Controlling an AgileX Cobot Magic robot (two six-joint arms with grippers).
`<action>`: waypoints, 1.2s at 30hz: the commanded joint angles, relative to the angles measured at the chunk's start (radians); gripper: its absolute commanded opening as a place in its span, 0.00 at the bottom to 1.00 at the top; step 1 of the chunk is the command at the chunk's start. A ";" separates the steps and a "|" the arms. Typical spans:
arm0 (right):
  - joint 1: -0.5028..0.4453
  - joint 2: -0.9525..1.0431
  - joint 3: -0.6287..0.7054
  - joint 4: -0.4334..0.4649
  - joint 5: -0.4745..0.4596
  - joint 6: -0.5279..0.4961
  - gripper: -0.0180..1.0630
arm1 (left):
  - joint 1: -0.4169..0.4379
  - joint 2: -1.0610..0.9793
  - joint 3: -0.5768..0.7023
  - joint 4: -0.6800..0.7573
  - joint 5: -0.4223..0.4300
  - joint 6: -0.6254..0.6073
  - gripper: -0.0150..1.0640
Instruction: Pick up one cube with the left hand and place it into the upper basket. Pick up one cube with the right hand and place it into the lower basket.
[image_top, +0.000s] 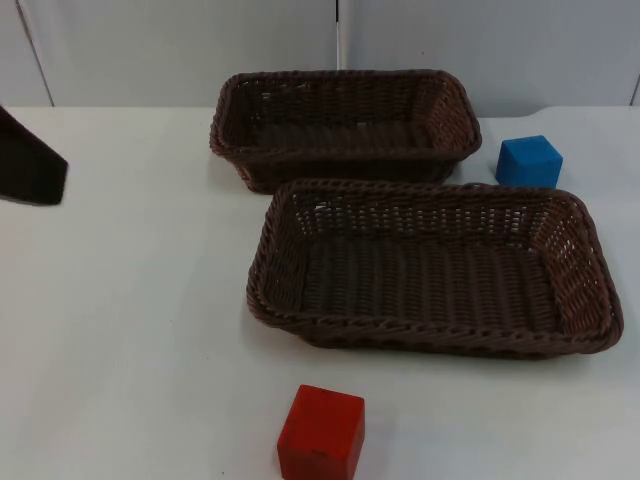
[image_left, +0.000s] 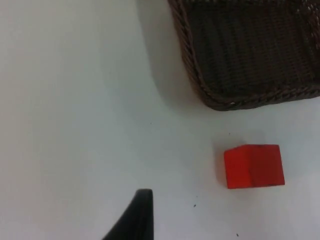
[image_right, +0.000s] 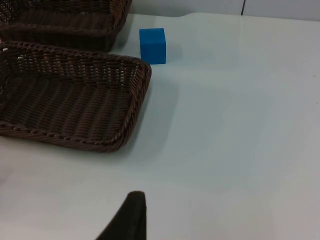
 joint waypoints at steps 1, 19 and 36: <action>-0.009 -0.003 0.000 -0.001 -0.005 -0.004 0.99 | -0.029 0.015 -0.008 -0.016 -0.006 0.007 0.99; -0.009 -0.003 0.000 -0.001 -0.005 -0.007 0.99 | -0.405 0.258 -0.052 0.154 -0.214 -0.189 0.99; -0.009 -0.003 0.000 -0.001 -0.005 -0.007 0.99 | -0.630 0.531 -0.123 0.413 -0.341 -0.501 0.99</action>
